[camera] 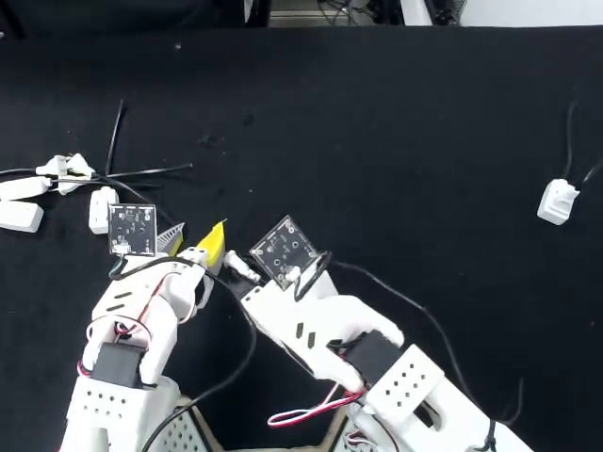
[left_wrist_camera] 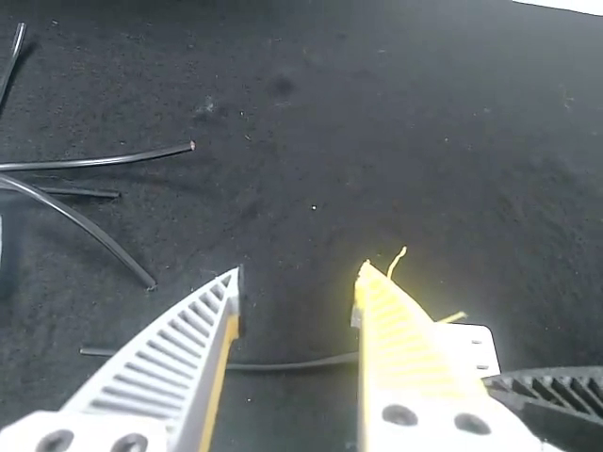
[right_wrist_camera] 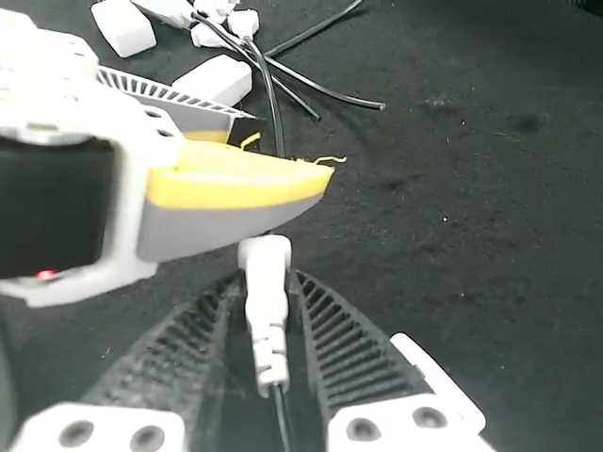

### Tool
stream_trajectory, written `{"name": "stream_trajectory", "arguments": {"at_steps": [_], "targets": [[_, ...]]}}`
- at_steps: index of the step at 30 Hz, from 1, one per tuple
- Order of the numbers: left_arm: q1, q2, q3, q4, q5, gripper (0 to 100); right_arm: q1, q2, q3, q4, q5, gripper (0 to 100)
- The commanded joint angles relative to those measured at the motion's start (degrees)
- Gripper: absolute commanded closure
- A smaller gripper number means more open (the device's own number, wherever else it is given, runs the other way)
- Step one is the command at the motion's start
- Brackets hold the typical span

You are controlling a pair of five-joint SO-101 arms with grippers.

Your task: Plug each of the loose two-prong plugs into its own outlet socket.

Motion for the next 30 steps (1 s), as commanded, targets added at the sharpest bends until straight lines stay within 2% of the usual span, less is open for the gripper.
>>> {"name": "stream_trajectory", "arguments": {"at_steps": [1, 11, 30], "targets": [[0.3, 0.0, -0.1, 0.6, -0.7, 81, 1.8, -2.6, -0.5, -3.1, -1.1, 98.8], [0.3, 0.0, 0.0, 0.5, -0.7, 81, 1.9, -2.9, -0.6, -3.2, -3.7, 98.8], [0.2, -0.1, 1.2, 0.5, -0.4, 81, 1.9, -2.9, -0.7, -3.2, -3.5, 98.8]]}}
